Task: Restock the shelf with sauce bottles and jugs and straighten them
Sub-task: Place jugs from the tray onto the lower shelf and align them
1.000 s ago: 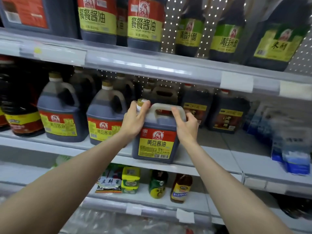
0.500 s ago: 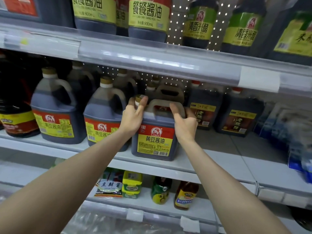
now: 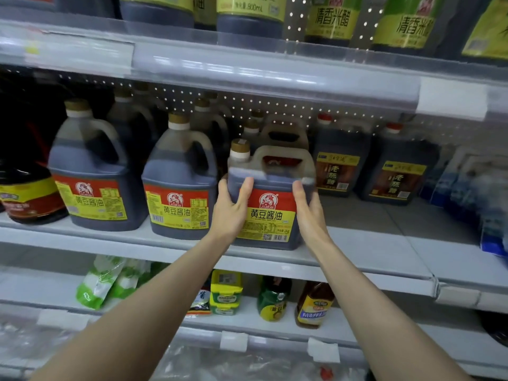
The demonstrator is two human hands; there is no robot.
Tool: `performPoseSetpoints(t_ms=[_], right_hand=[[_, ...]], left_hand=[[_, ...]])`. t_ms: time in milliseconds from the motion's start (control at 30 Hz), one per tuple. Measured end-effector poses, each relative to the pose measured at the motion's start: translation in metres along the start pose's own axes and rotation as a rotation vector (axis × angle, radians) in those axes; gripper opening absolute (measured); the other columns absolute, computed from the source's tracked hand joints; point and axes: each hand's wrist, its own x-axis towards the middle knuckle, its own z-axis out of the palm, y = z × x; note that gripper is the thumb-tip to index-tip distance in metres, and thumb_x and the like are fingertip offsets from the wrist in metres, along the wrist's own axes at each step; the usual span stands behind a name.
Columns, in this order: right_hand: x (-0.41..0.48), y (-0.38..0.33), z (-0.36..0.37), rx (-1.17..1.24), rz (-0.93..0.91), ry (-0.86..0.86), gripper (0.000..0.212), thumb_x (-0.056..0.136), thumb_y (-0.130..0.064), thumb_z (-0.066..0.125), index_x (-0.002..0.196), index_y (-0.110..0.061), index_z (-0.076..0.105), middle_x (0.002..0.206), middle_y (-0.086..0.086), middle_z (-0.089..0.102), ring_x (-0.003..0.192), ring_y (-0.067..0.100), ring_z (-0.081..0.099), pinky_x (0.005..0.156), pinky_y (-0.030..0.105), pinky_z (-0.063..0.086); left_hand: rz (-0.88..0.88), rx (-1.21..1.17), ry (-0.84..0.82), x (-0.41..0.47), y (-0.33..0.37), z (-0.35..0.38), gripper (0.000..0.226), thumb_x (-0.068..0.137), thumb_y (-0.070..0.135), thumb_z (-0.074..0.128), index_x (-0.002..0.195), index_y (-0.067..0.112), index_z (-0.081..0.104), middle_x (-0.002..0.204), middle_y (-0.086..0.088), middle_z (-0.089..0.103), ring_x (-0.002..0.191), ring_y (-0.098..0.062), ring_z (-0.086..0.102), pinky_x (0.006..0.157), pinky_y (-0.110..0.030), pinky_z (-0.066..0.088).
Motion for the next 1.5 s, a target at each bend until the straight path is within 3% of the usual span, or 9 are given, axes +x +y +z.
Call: performPoseSetpoints(t_ms=[200,300,467,633,833,1100,1200,1300,1500], right_hand=[[0.000,0.021,0.005,-0.010,0.040,-0.071,0.051,0.091,-0.055,0.045,0.132,-0.026,0.042,0.105,-0.004,0.064,0.081,0.000,0.060,0.063,0.014,0.046],[-0.005,0.032,0.008,0.034,0.052,-0.063,0.053,0.087,-0.059,0.046,0.129,-0.028,0.041,0.104,-0.006,0.064,0.087,0.004,0.063,0.069,0.017,0.050],[-0.011,0.051,0.011,0.020,0.032,-0.046,0.086,0.064,-0.075,0.047,0.133,-0.023,0.045,0.120,-0.002,0.065,0.105,0.011,0.063,0.090,0.027,0.048],[-0.012,0.059,0.013,0.022,0.046,-0.008,0.088,0.058,-0.082,0.045,0.129,-0.028,0.053,0.115,-0.006,0.067,0.106,0.013,0.063,0.096,0.032,0.047],[-0.008,0.058,0.012,0.058,0.005,0.021,0.073,0.062,-0.076,0.047,0.120,-0.032,0.056,0.108,-0.007,0.068,0.100,0.011,0.064,0.091,0.028,0.047],[-0.010,0.065,0.016,0.064,-0.026,0.041,0.088,0.064,-0.074,0.048,0.135,-0.023,0.050,0.120,-0.002,0.066,0.107,0.015,0.063,0.096,0.031,0.049],[-0.012,0.064,0.015,0.048,-0.021,0.043,0.081,0.065,-0.071,0.048,0.129,-0.022,0.050,0.120,-0.001,0.064,0.107,0.016,0.062,0.091,0.029,0.049],[-0.012,0.061,0.012,0.059,-0.004,0.021,0.070,0.066,-0.067,0.049,0.121,-0.025,0.050,0.112,-0.004,0.064,0.098,0.010,0.063,0.080,0.021,0.049],[-0.011,0.063,0.011,0.052,-0.020,0.019,0.069,0.069,-0.068,0.047,0.124,-0.026,0.053,0.105,-0.011,0.065,0.097,0.004,0.062,0.076,0.016,0.046]], left_hand=[[-0.006,-0.008,-0.070,-0.001,-0.018,-0.006,0.034,0.094,0.045,0.049,0.122,0.028,0.041,0.102,0.018,0.059,0.092,0.005,0.057,0.073,-0.015,0.044],[-0.002,-0.030,-0.090,0.000,-0.028,-0.007,0.034,0.093,0.044,0.050,0.122,0.029,0.041,0.103,0.017,0.060,0.092,0.004,0.059,0.074,-0.014,0.045],[0.029,-0.055,-0.108,0.000,-0.042,-0.005,0.039,0.092,0.042,0.051,0.126,0.025,0.044,0.105,0.016,0.062,0.091,0.009,0.061,0.073,-0.009,0.048],[0.035,-0.073,-0.122,-0.001,-0.054,-0.007,0.063,0.078,0.057,0.051,0.132,0.025,0.044,0.113,0.012,0.063,0.104,-0.001,0.061,0.087,-0.020,0.048],[0.050,-0.076,-0.137,0.008,-0.050,-0.005,0.041,0.088,0.048,0.049,0.124,0.030,0.044,0.108,0.014,0.063,0.098,0.001,0.061,0.076,-0.013,0.047],[0.059,-0.094,-0.182,0.010,-0.059,-0.008,0.055,0.077,0.059,0.052,0.124,0.033,0.044,0.115,0.011,0.063,0.106,-0.003,0.061,0.092,-0.025,0.048],[0.052,-0.089,-0.211,0.007,-0.065,-0.012,0.051,0.084,0.053,0.052,0.128,0.029,0.043,0.113,0.015,0.062,0.100,0.009,0.059,0.092,-0.015,0.047],[0.018,-0.091,-0.226,0.006,-0.073,-0.015,0.060,0.077,0.056,0.056,0.129,0.029,0.043,0.117,0.015,0.062,0.109,0.001,0.058,0.101,-0.026,0.043],[0.032,-0.093,-0.275,0.006,-0.073,-0.015,0.064,0.078,0.053,0.054,0.135,0.026,0.042,0.121,0.013,0.062,0.111,0.001,0.058,0.094,-0.021,0.044]])
